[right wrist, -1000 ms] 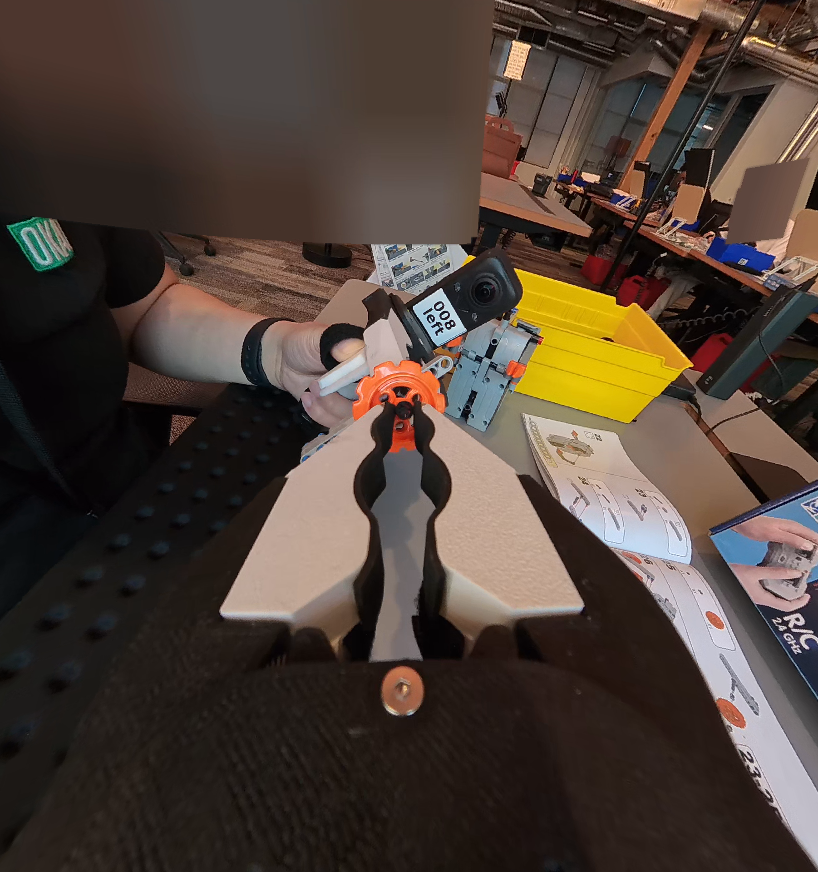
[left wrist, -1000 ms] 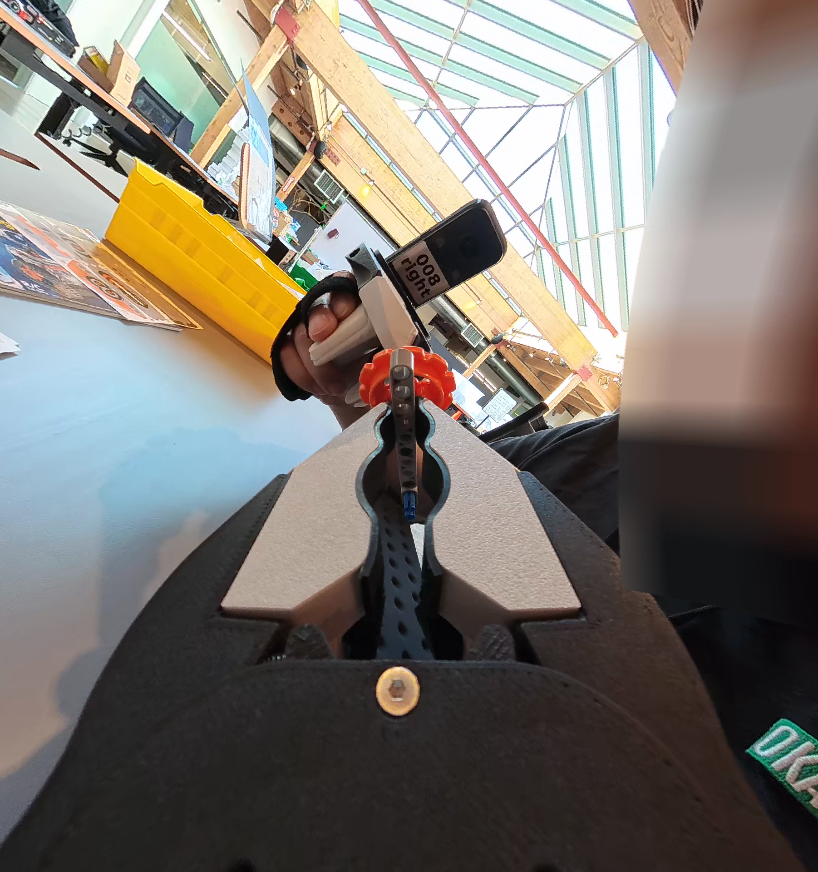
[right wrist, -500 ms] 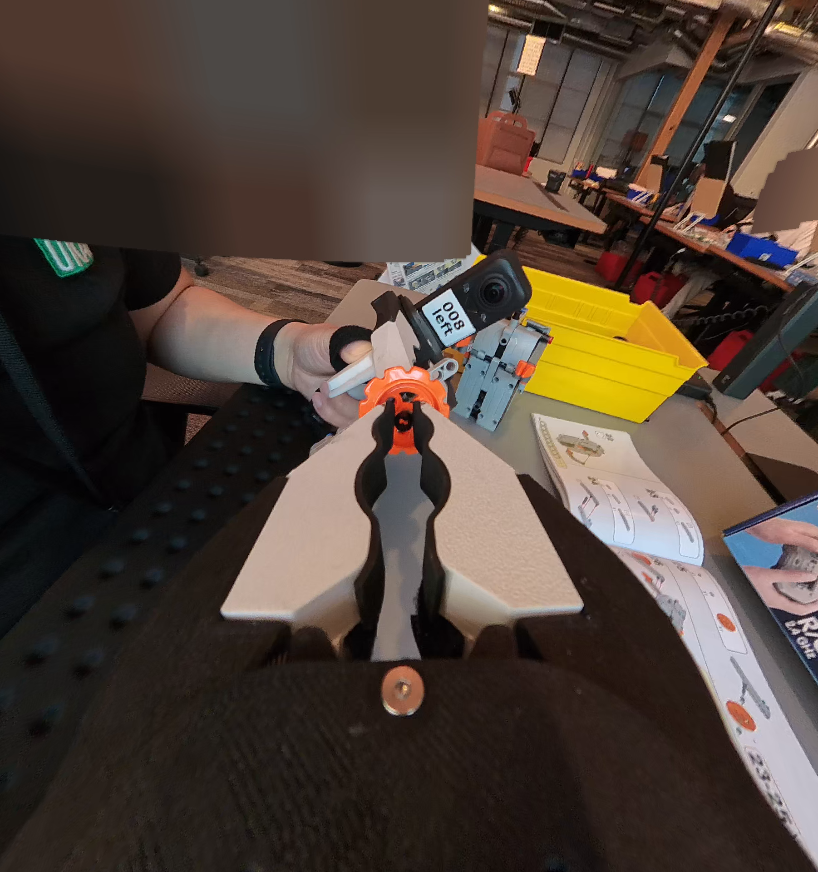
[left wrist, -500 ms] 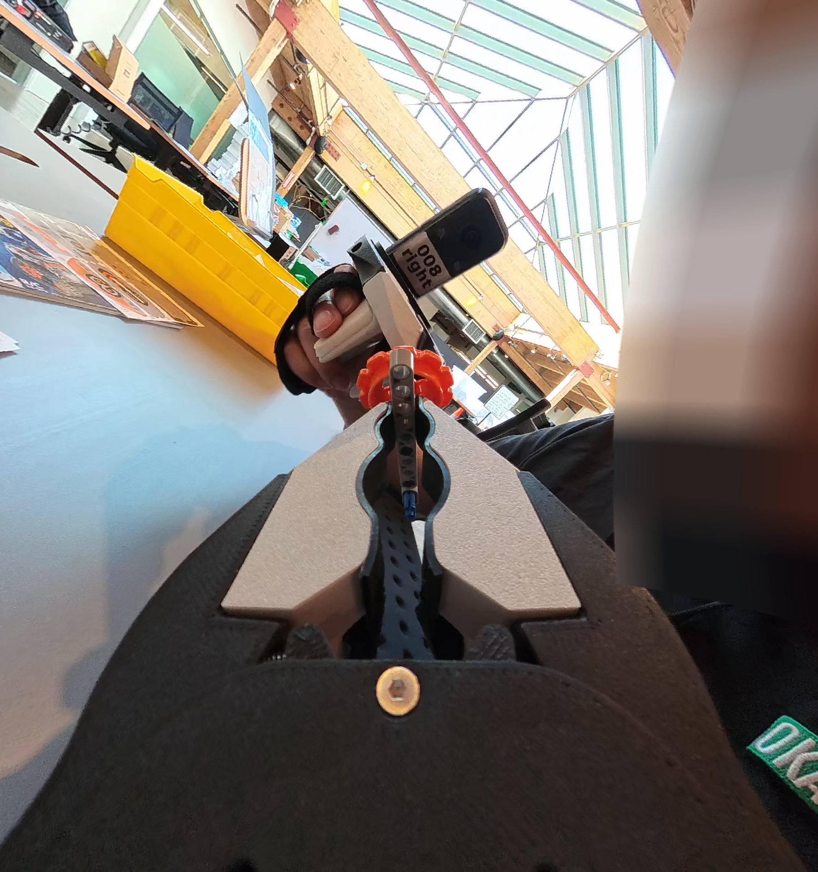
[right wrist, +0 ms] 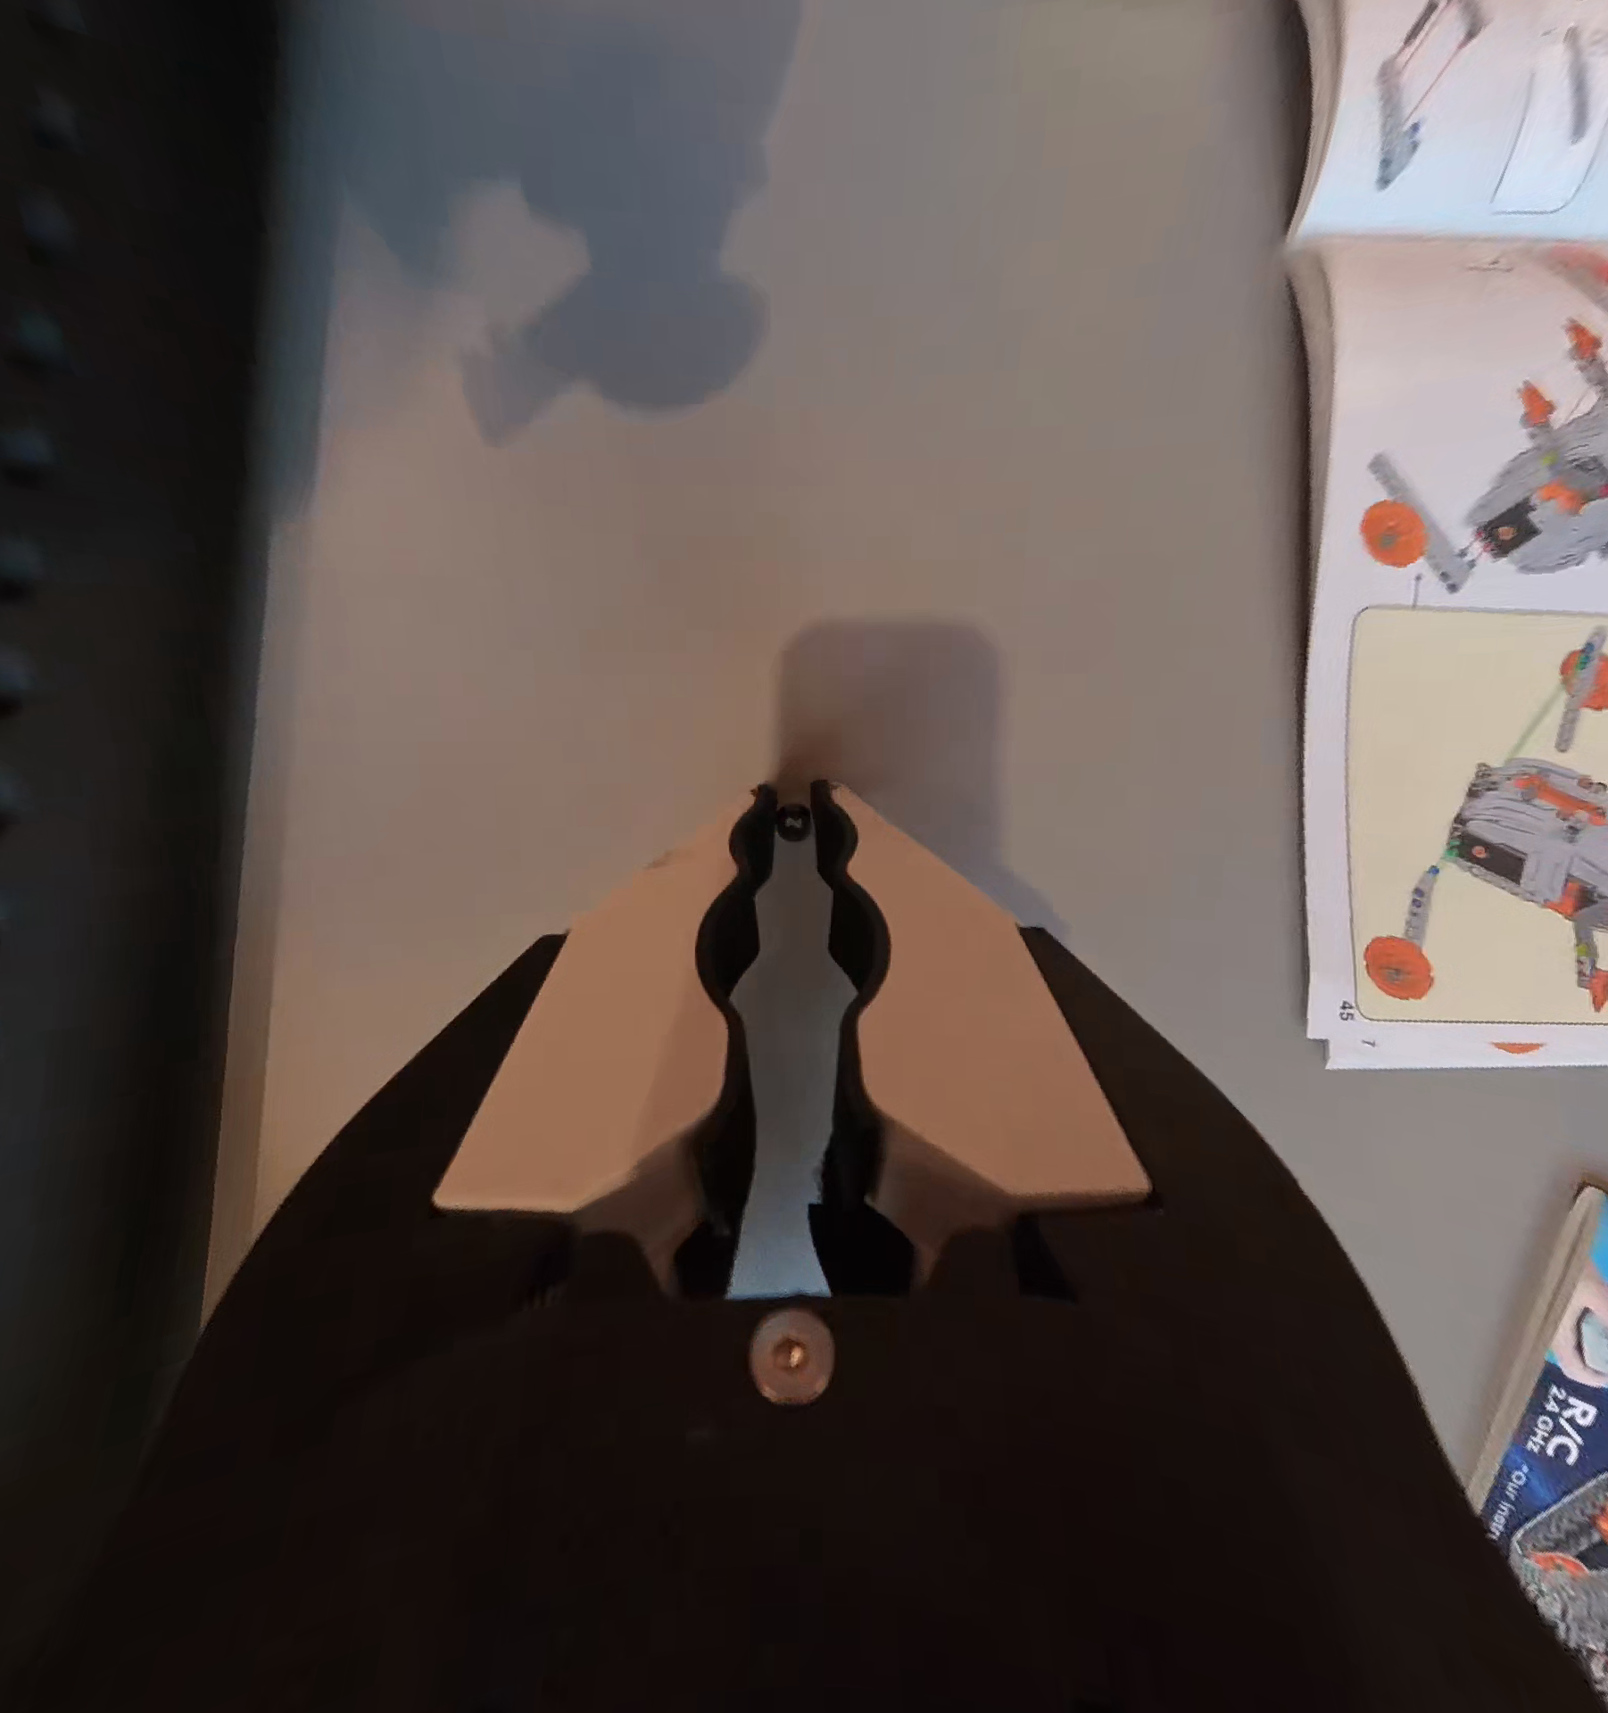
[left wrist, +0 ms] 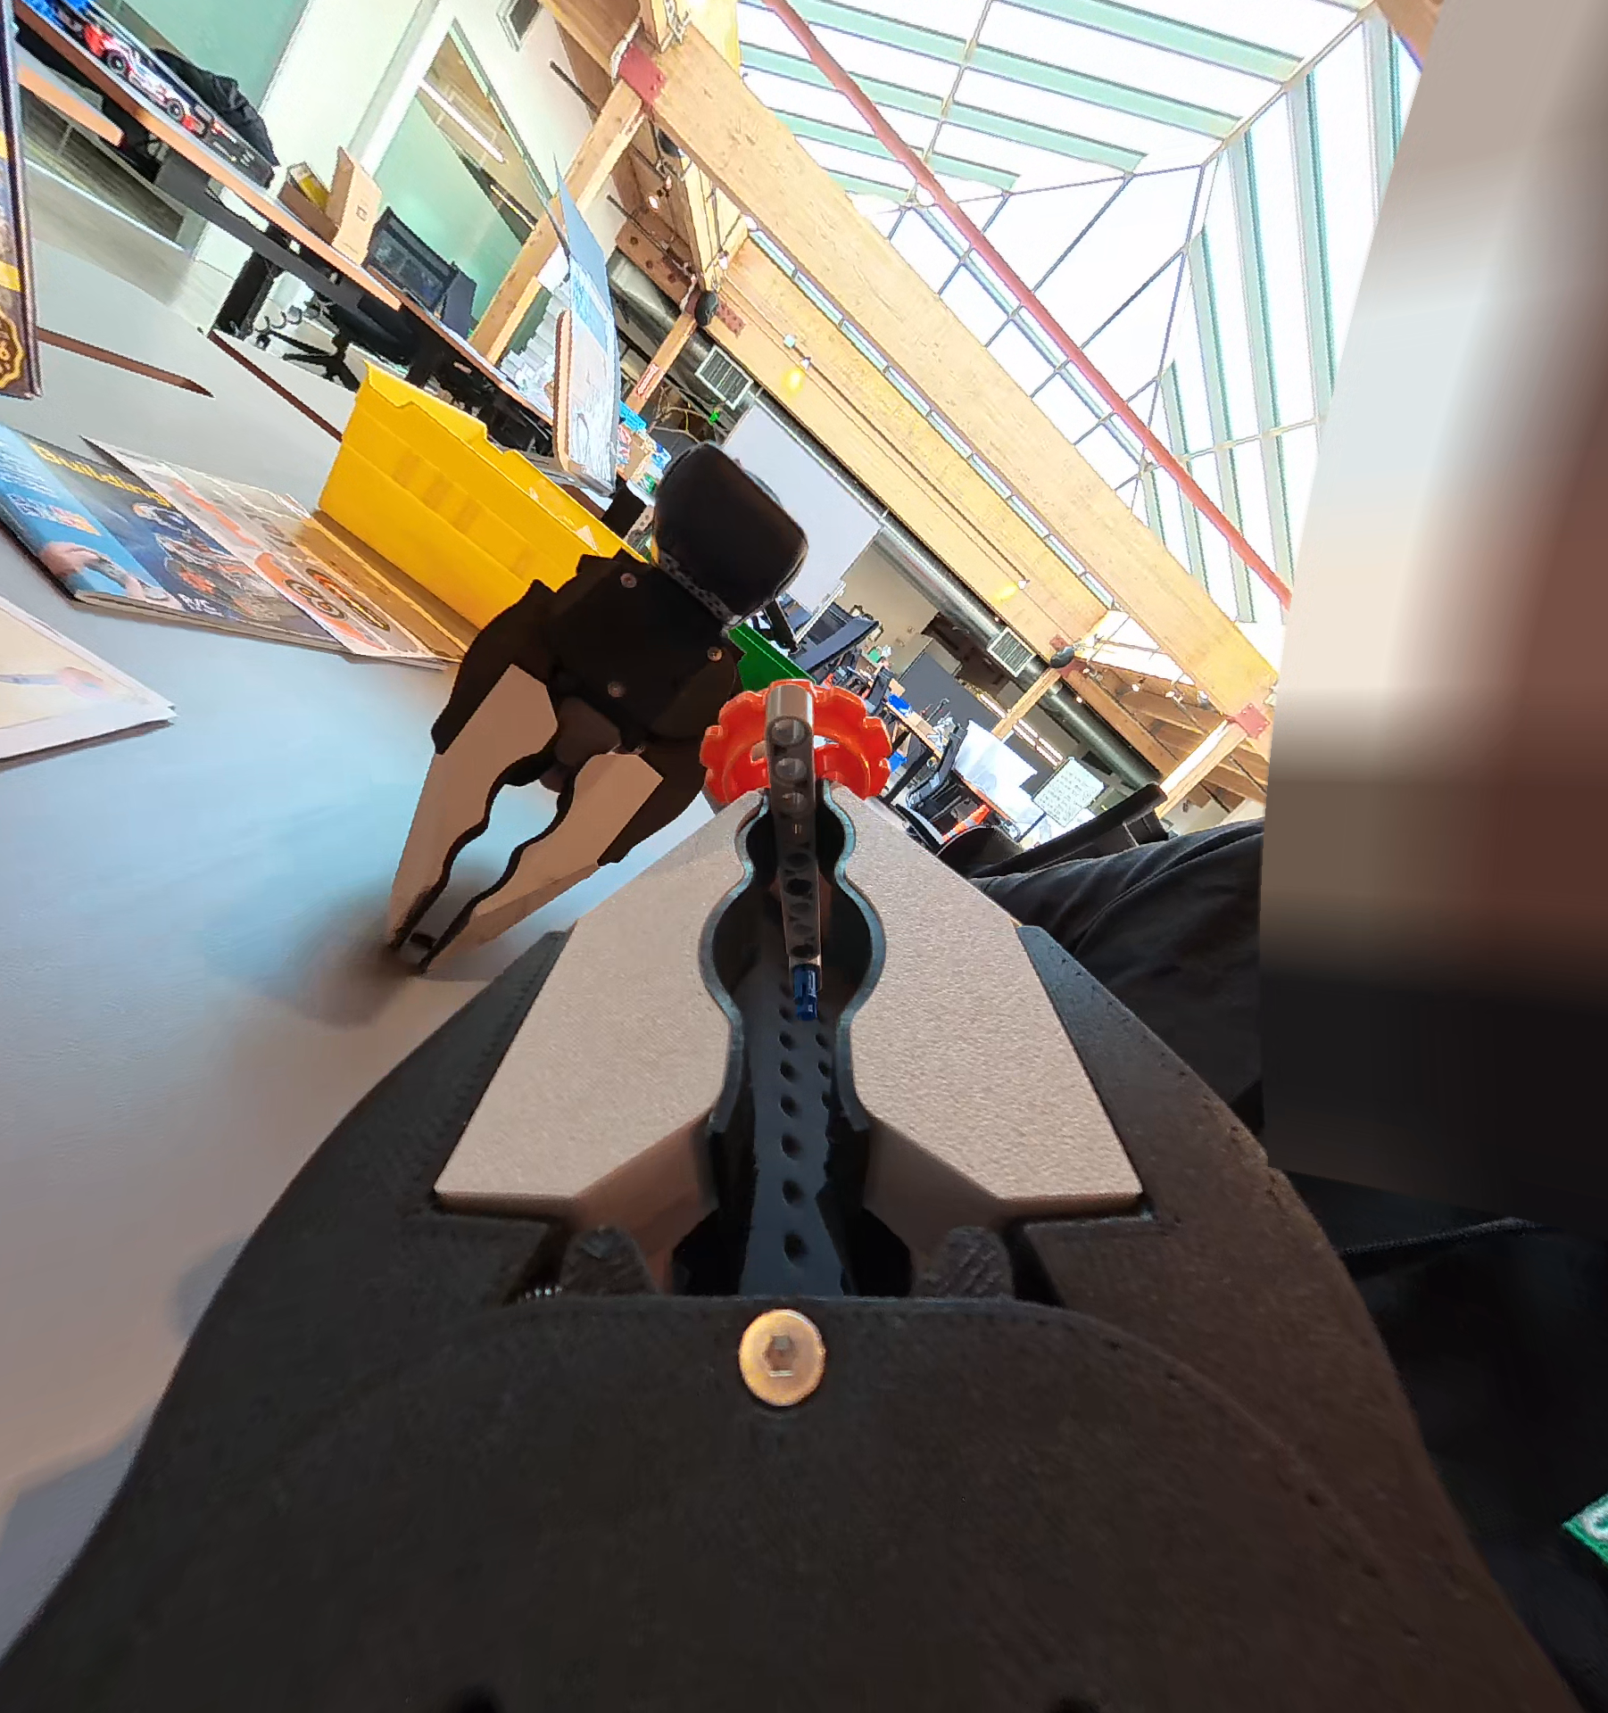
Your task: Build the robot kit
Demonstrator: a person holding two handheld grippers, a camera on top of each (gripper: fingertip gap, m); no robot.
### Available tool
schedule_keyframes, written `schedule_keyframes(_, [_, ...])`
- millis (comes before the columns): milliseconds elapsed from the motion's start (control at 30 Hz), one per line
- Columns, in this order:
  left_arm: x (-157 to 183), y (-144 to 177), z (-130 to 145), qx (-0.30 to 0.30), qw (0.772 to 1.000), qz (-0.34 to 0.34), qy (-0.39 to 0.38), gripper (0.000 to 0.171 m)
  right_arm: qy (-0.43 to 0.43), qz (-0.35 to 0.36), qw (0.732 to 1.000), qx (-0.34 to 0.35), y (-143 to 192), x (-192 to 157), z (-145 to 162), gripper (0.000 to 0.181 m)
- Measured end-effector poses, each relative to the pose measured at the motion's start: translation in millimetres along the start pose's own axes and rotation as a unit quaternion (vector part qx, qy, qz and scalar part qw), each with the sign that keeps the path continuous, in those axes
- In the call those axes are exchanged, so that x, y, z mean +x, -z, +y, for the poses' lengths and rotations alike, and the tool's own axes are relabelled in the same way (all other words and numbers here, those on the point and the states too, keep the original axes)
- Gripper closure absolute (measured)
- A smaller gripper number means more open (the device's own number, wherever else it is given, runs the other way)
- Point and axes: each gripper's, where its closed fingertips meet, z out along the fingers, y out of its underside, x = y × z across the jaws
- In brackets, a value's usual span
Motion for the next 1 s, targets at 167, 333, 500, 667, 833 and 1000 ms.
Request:
schedule_keyframes(167, [1, 1, -1, 0.002, 1.0, 0.002, 0.001, 0.167, 0.001, -0.012, 1.0, 0.026, 7, 0, -2, 0.161])
schedule_keyframes(333, [1, 0, -1, 0.001, 1.0, 0.003, 0.002, 0.167, 0.002, -0.006, 0.999, 0.045, 23, 3, -1, 0.166])
schedule_keyframes(500, [1, -1, 0, -0.002, 1.0, 0.003, 0.003, 0.167, 0.012, -0.006, 1.0, 0.025, 10, 3, 3, 0.167])
schedule_keyframes(667, [0, -1, 0, -0.002, 1.0, 0.003, 0.005, 0.167, -0.005, -0.008, 0.999, 0.031, 6, 5, -1, 0.169])
schedule_keyframes(833, [0, -2, 2, -0.006, 1.0, 0.003, 0.007, 0.167, -0.011, -0.006, 1.0, 0.028, 6, 6, -2, 0.171])
schedule_keyframes(1000, [-1, -3, 3, -0.009, 1.0, 0.003, 0.008, 0.167, 0.0, 0.0, 1.0, 0.015, 4, 5, -2, 0.173])
